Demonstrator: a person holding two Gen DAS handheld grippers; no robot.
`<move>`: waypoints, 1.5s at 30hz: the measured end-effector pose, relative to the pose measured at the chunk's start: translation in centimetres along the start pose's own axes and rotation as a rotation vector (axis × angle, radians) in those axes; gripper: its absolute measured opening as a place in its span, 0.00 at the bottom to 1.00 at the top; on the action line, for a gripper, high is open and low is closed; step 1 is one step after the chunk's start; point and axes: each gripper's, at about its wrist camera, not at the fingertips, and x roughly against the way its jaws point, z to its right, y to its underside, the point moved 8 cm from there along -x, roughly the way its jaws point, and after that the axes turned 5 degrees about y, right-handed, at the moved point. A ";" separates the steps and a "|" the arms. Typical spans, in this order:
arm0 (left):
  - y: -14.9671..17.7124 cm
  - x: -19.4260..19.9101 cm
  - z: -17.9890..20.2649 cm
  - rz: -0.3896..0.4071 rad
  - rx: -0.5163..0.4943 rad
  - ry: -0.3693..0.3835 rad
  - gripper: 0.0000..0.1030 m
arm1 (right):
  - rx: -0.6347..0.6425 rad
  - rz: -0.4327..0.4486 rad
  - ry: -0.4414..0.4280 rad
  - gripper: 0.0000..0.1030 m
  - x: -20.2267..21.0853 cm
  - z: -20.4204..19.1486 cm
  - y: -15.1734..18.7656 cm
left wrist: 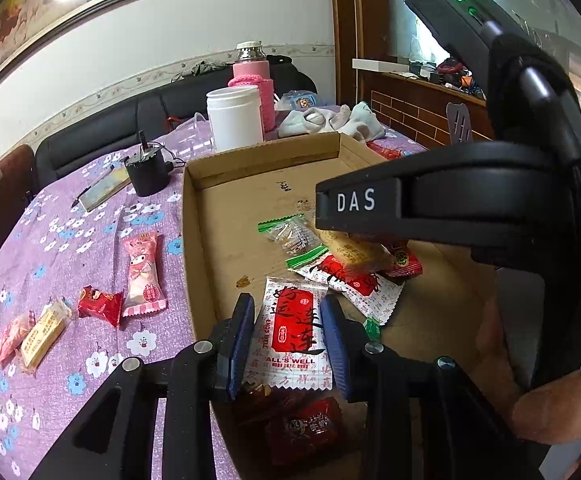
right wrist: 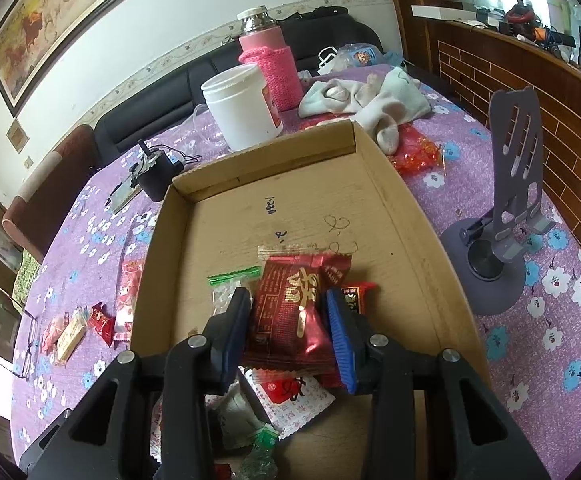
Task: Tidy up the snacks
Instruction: 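Lower both packets into the cardboard tray and open both grippers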
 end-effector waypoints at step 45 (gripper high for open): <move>-1.6 3.0 -2.9 0.091 0.059 -0.029 0.60 | 0.003 0.033 0.002 0.38 1.1 -0.6 -0.2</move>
